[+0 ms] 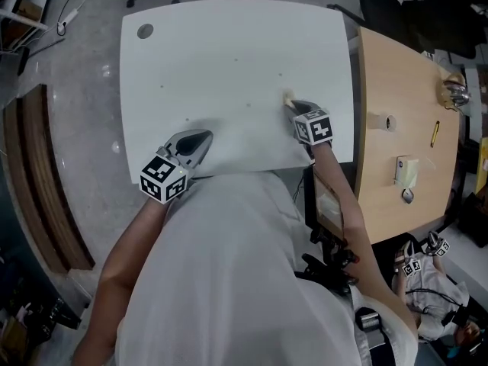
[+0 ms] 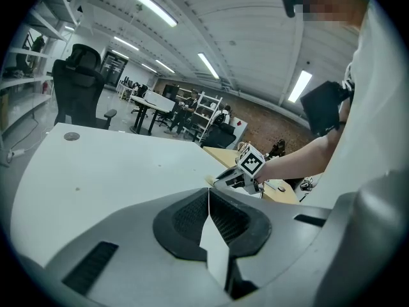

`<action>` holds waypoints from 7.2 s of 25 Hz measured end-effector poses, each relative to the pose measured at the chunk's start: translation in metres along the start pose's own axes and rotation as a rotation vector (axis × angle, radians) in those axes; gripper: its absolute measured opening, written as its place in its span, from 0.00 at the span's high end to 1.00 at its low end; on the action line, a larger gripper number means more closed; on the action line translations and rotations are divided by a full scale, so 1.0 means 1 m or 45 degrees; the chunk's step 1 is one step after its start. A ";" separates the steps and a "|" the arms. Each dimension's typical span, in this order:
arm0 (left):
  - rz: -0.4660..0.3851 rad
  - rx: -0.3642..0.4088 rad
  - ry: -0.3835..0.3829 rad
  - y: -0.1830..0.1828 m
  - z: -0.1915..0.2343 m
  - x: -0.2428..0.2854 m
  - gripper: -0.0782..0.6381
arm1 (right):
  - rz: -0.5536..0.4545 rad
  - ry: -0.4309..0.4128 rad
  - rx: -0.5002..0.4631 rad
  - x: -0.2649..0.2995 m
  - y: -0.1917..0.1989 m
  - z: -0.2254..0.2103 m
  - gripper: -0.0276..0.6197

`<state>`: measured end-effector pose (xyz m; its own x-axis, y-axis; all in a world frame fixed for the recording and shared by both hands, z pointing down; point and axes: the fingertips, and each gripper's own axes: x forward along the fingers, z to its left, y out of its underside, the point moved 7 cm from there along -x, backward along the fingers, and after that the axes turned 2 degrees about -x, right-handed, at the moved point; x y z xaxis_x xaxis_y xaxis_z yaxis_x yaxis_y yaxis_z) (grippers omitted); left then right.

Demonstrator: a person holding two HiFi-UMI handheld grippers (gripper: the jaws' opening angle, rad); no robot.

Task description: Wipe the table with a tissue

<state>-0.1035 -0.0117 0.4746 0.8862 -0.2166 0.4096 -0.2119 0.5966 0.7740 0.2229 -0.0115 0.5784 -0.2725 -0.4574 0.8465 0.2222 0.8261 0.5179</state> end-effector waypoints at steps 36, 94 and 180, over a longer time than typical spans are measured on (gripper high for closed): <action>-0.089 -0.120 -0.226 0.012 -0.001 -0.028 0.88 | -0.174 0.271 0.187 0.005 -0.036 -0.070 0.83; -0.077 -0.082 -0.282 0.003 -0.026 -0.005 0.88 | 0.028 -0.210 -0.591 0.038 -0.059 0.028 0.83; -0.171 -0.227 -0.401 0.043 0.036 -0.115 0.88 | 0.017 -0.142 -0.603 0.124 -0.166 0.140 0.83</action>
<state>-0.2298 0.0112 0.4779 0.7251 -0.5122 0.4604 -0.0035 0.6658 0.7461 0.0212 -0.1597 0.5804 -0.3596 -0.3887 0.8483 0.6206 0.5792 0.5285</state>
